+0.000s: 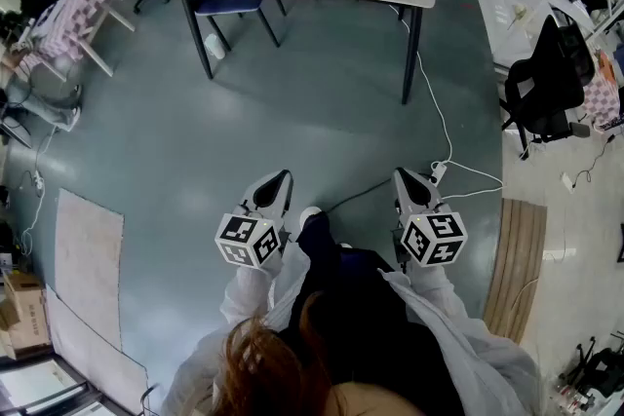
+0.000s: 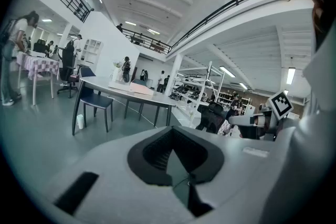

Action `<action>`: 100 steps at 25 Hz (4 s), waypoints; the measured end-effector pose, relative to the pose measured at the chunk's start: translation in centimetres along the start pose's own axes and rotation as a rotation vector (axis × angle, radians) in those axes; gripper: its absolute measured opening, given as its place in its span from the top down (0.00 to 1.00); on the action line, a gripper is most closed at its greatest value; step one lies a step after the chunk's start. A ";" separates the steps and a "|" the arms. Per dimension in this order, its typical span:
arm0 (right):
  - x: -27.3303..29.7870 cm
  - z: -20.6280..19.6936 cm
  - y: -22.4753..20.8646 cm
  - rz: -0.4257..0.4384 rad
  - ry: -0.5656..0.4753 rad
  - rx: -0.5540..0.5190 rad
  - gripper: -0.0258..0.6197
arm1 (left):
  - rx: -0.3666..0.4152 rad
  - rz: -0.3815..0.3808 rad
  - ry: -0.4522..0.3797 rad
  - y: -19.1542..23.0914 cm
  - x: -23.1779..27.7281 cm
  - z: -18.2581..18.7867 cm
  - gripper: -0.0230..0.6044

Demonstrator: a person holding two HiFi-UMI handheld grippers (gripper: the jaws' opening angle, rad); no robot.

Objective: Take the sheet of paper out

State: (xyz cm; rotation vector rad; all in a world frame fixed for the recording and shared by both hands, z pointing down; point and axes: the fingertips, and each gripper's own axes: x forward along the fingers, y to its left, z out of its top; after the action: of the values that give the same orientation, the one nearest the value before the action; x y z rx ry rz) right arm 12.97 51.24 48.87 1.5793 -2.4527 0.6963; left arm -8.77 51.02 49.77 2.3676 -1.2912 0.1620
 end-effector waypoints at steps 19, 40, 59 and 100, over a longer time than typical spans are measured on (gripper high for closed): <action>-5.6 0.8 2.2 -0.030 -0.103 0.011 0.94 | 0.101 -0.029 -0.077 -4.2 -5.2 1.8 0.96; 3.5 4.8 2.1 0.025 -0.078 0.013 0.94 | 0.067 -0.068 -0.038 0.2 3.9 5.3 0.61; 22.1 14.2 -3.1 -0.020 -0.066 0.012 0.94 | 0.043 -0.055 -0.019 13.9 16.8 15.0 0.53; 57.6 31.5 -19.0 0.075 0.025 0.001 0.94 | -0.073 -0.024 -0.022 31.5 49.7 30.2 0.52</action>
State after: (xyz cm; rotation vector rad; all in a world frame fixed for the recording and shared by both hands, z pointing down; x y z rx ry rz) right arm 8.60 -17.00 47.51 1.4768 -2.5049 0.7238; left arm -10.08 -15.08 47.74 2.3282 -1.2568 0.0804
